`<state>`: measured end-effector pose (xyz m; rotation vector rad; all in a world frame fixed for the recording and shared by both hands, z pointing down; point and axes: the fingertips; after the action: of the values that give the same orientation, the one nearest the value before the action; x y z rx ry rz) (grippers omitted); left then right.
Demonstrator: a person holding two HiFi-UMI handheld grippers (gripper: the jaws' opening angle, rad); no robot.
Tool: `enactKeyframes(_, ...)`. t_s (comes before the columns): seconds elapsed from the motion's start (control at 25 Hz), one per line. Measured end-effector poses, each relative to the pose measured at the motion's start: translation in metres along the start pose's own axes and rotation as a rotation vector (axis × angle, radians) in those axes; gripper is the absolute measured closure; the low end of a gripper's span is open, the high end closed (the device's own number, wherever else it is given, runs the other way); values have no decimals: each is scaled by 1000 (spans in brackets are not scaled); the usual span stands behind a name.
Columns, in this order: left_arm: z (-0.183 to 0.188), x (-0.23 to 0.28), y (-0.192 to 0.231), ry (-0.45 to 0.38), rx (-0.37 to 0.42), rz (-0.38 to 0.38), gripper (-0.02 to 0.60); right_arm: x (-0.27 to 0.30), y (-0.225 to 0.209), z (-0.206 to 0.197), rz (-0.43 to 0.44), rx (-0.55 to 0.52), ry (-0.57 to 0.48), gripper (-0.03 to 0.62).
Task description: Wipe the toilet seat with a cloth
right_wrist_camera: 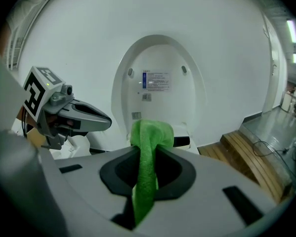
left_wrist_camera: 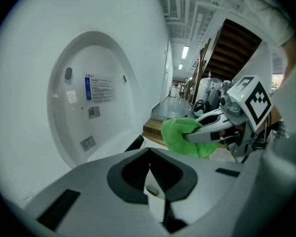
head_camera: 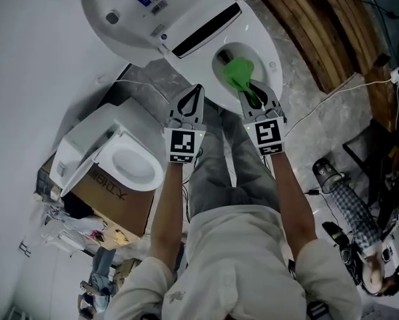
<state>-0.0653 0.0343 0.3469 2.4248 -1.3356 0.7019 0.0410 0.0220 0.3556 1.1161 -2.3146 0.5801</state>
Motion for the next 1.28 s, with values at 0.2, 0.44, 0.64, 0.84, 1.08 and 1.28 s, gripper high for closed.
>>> enactKeyframes(0.2,-27,14,6,17,-11,-14,569,30,3,-22,0,7,28,549)
enactKeyframes(0.44,-54,29,15,37,-27,-24,569,70,5,-48,9,11,63,549)
enactKeyframes(0.64,-75,40,25,48,-32,-26,569,98,9,-68,19,4,86,549)
enactKeyframes(0.84,-93,50,31,63,-43,-34,569,123,19,-94,42,-14,125,549)
enactKeyframes(1.08,-113,61,33,78,-46,-51,569,153,30,-120,52,-6,160,549)
enactKeyframes(1.28,-124,67,36,87,-51,-59,569,178,40,-136,70,0,191,549)
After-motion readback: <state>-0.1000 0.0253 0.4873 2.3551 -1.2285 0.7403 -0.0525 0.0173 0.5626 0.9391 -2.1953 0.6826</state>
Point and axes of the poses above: the fingertips, and each gripper's own axes: x forward along the fingers, y to its left, z out of its top, and after that the axes turned 7 degrees about x, right-handed
